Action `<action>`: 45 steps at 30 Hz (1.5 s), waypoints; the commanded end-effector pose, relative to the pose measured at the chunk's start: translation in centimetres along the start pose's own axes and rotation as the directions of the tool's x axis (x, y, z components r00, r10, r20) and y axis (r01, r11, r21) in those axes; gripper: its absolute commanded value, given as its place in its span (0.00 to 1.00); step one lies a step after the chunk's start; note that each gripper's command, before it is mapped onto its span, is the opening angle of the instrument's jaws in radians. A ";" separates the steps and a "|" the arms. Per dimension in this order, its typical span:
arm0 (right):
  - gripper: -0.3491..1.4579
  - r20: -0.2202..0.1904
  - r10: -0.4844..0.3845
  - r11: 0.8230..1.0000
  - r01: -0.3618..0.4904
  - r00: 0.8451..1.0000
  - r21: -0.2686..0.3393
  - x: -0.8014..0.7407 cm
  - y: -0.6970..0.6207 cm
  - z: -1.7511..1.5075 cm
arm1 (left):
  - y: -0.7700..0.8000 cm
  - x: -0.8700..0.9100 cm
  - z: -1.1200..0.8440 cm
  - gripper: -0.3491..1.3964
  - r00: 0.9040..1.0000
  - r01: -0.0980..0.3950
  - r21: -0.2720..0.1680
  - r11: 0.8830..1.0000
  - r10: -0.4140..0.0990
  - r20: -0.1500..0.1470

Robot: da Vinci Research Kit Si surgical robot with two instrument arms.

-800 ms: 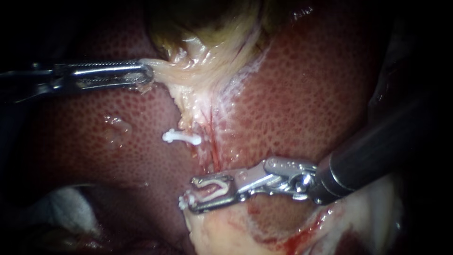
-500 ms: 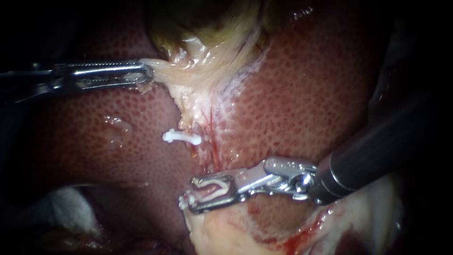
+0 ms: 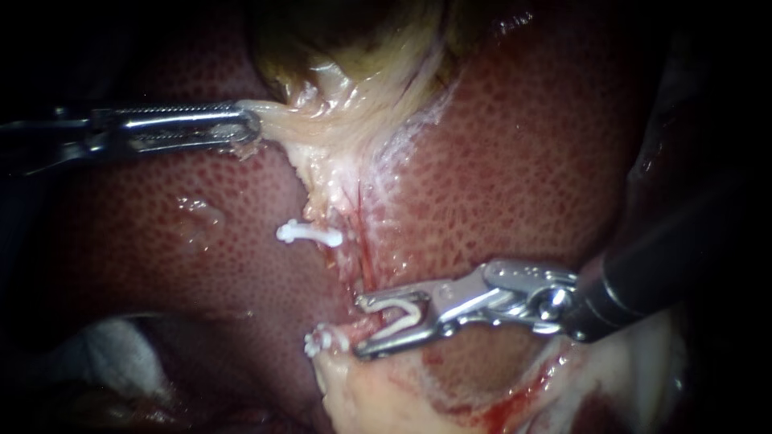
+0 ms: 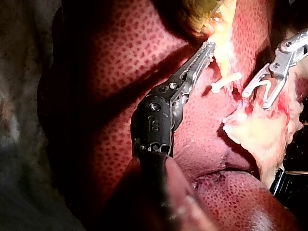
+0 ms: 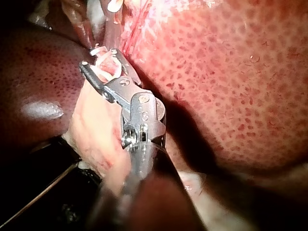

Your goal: Clipping first clip right tube

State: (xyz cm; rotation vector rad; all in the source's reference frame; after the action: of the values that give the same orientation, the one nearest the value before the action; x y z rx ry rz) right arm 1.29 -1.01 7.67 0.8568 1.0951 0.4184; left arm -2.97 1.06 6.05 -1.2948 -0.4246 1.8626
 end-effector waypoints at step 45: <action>0.45 -0.006 0.021 1.000 -0.021 1.000 -0.020 -0.11 0.25 0.58 | 0.02 0.00 0.01 0.00 1.000 0.000 0.000 1.000 0.000 -0.001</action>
State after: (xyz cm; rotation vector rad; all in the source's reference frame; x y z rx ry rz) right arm 1.79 -1.16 8.04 0.8507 1.0861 0.4505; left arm -2.98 1.06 6.03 -1.2954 -0.4240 1.8620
